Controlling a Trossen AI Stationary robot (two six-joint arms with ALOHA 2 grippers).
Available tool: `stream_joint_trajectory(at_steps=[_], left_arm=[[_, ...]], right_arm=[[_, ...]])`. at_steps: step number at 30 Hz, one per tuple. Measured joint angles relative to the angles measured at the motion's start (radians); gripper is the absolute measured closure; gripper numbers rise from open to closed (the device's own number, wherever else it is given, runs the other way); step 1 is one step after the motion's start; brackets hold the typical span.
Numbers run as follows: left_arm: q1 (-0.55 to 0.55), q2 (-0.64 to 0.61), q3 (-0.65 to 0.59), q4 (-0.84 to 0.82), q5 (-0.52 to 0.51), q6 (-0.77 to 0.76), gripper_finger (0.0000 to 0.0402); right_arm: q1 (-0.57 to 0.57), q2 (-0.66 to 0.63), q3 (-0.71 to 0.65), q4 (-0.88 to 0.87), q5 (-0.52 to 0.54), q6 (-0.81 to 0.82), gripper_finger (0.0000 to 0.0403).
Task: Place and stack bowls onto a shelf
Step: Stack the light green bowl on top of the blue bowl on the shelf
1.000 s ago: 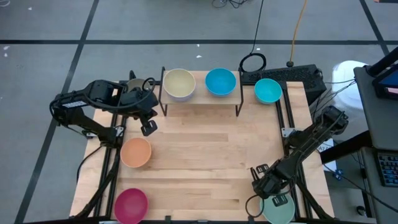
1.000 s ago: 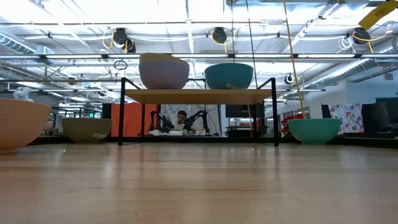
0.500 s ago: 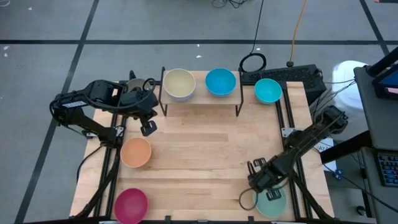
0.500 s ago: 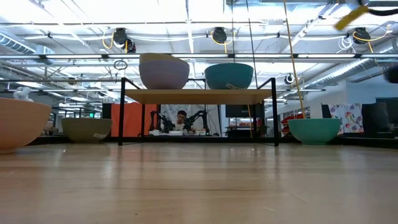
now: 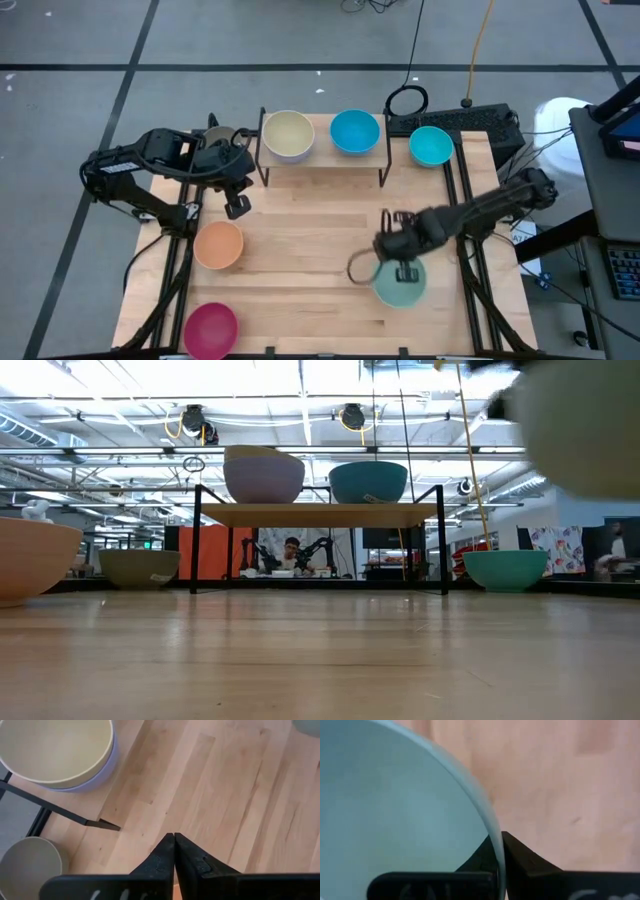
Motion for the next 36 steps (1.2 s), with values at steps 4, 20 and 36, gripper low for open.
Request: stream_joint_trajectory(at_steps=[4, 20, 36], left_arm=[[0.000, 0.000, 0.000, 0.000, 0.000, 0.018, 0.0397], [0.000, 0.000, 0.000, 0.000, 0.000, 0.058, 0.0393], [0.007, 0.000, 0.000, 0.060, 0.000, 0.047, 0.0385]], right_arm=[[-0.106, 0.000, 0.118, -0.056, 0.079, 0.008, 0.0402], [-0.486, 0.000, 0.458, -0.124, 0.153, -0.082, 0.0403], [-0.834, 0.000, 0.693, 0.066, 0.055, -0.484, 0.0403]])
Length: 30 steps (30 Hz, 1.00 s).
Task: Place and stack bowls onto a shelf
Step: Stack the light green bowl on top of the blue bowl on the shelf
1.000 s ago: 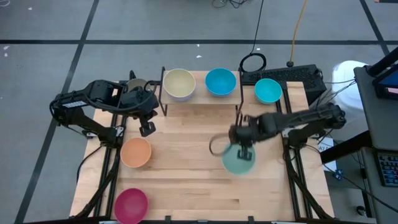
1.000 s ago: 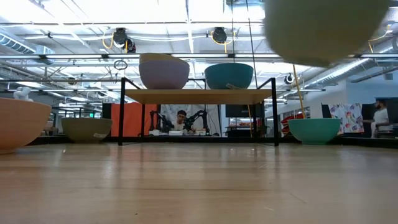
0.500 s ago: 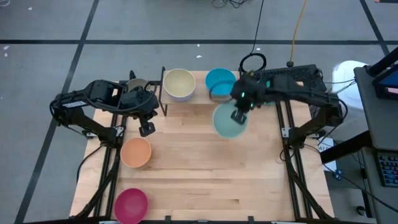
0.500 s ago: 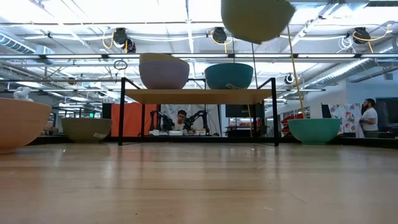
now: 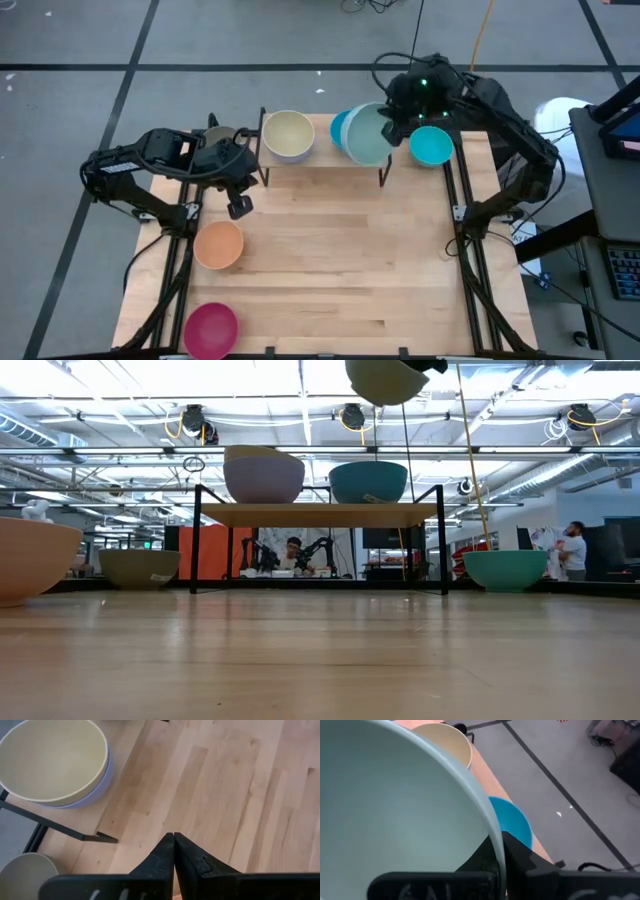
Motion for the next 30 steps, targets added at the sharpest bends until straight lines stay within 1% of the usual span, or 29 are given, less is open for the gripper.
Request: stream_joint_trajectory(at_steps=[3, 7, 10, 13, 18, 21, 24, 27, 30], left_arm=[[0.009, 0.000, 0.000, 0.000, 0.000, 0.000, 0.0384], [0.028, 0.000, 0.000, 0.000, 0.000, 0.000, 0.0394], [0.040, 0.000, 0.000, 0.000, -0.001, 0.000, 0.0398], [0.051, 0.000, 0.000, -0.001, -0.001, 0.002, 0.0392], [0.069, 0.000, 0.000, -0.003, 0.000, 0.011, 0.0380], [0.078, 0.000, 0.000, -0.003, 0.000, 0.011, 0.0386], [0.088, 0.000, 0.000, -0.003, 0.000, 0.028, 0.0396], [0.096, 0.000, 0.000, -0.003, 0.000, 0.031, 0.0397], [0.103, 0.000, 0.000, -0.004, 0.000, 0.031, 0.0387]], right_arm=[[-0.031, 0.011, 0.000, 0.023, -0.008, -0.041, 0.0403], [-0.067, 0.041, 0.000, 0.073, -0.008, -0.101, 0.0403], [-0.090, 0.068, 0.000, 0.102, -0.006, -0.119, 0.0403], [-0.112, 0.094, 0.000, 0.130, -0.008, -0.126, 0.0403], [-0.149, 0.150, -0.001, 0.120, -0.019, -0.127, 0.0403], [-0.167, 0.175, -0.001, 0.113, -0.086, -0.130, 0.0403], [-0.182, 0.199, -0.001, 0.109, -0.119, -0.145, 0.0403], [-0.203, 0.216, -0.001, 0.097, -0.115, -0.147, 0.0403], [-0.222, 0.224, -0.001, 0.097, -0.111, -0.147, 0.0403]])
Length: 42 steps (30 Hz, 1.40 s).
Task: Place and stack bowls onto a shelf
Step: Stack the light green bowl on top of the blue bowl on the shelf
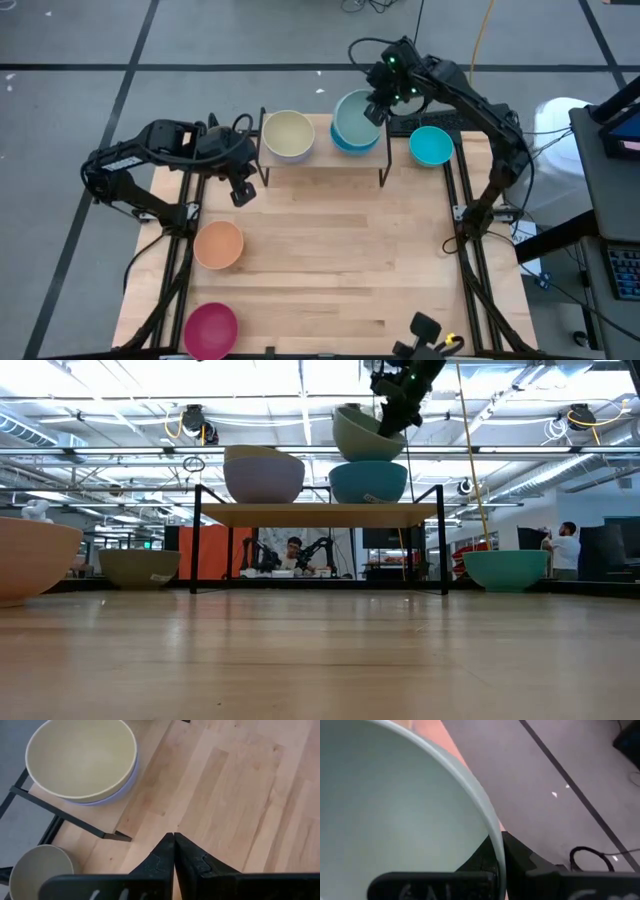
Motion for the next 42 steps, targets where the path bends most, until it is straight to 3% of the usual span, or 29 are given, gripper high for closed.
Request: stream_joint_trajectory(at_steps=[12, 26, 32, 42], left_arm=[[0.025, 0.000, 0.000, 0.000, 0.000, 0.032, 0.0394], [0.038, 0.000, 0.000, -0.001, 0.000, 0.031, 0.0394], [0.038, 0.000, 0.000, -0.002, 0.000, 0.031, 0.0380], [0.038, 0.000, 0.000, -0.004, 0.000, 0.031, 0.0396]], right_arm=[[-0.025, 0.064, 0.000, -0.094, -0.001, -0.033, 0.0403], [-0.030, 0.129, -0.002, -0.082, -0.028, -0.123, 0.0400], [-0.030, 0.126, -0.017, -0.070, -0.050, -0.147, 0.0371], [-0.024, 0.126, -0.017, -0.070, -0.046, -0.187, 0.0297]])
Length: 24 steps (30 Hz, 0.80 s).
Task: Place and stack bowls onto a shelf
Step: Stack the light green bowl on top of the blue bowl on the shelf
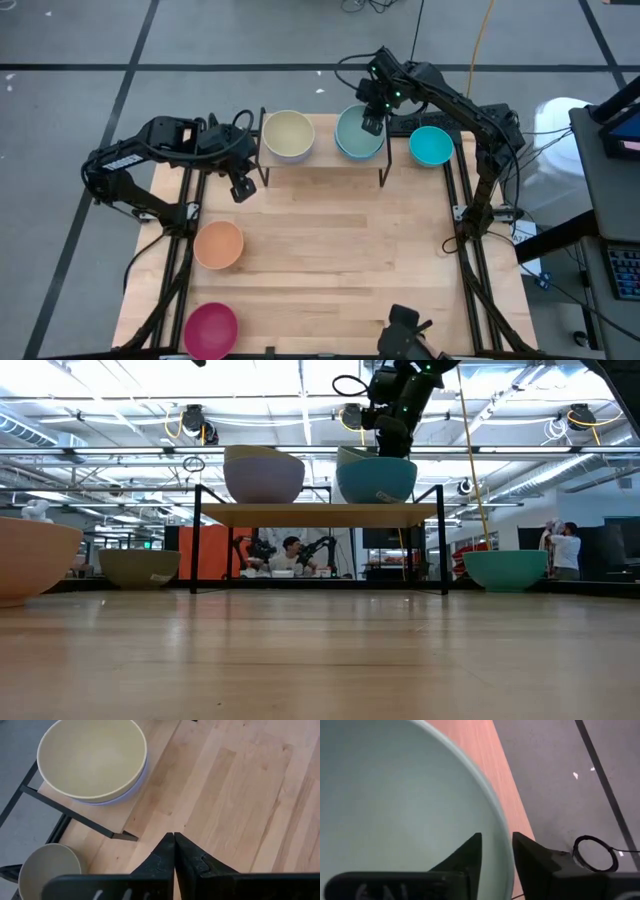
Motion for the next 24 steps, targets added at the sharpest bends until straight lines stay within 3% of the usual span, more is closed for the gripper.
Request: stream_joint_trajectory(at_steps=[5, 14, 24], left_arm=[[0.000, 0.000, 0.000, 0.000, 0.000, 0.000, 0.0379], [0.000, 0.000, 0.000, 0.000, 0.000, 0.000, 0.0376], [0.000, 0.000, 0.000, 0.000, 0.000, -0.001, 0.0376]], right_arm=[[0.004, -0.004, 0.000, 0.000, 0.000, -0.011, 0.0274], [0.057, -0.090, -0.001, 0.008, -0.003, -0.103, 0.0271], [0.087, -0.169, -0.001, 0.188, 0.000, -0.097, 0.0271]])
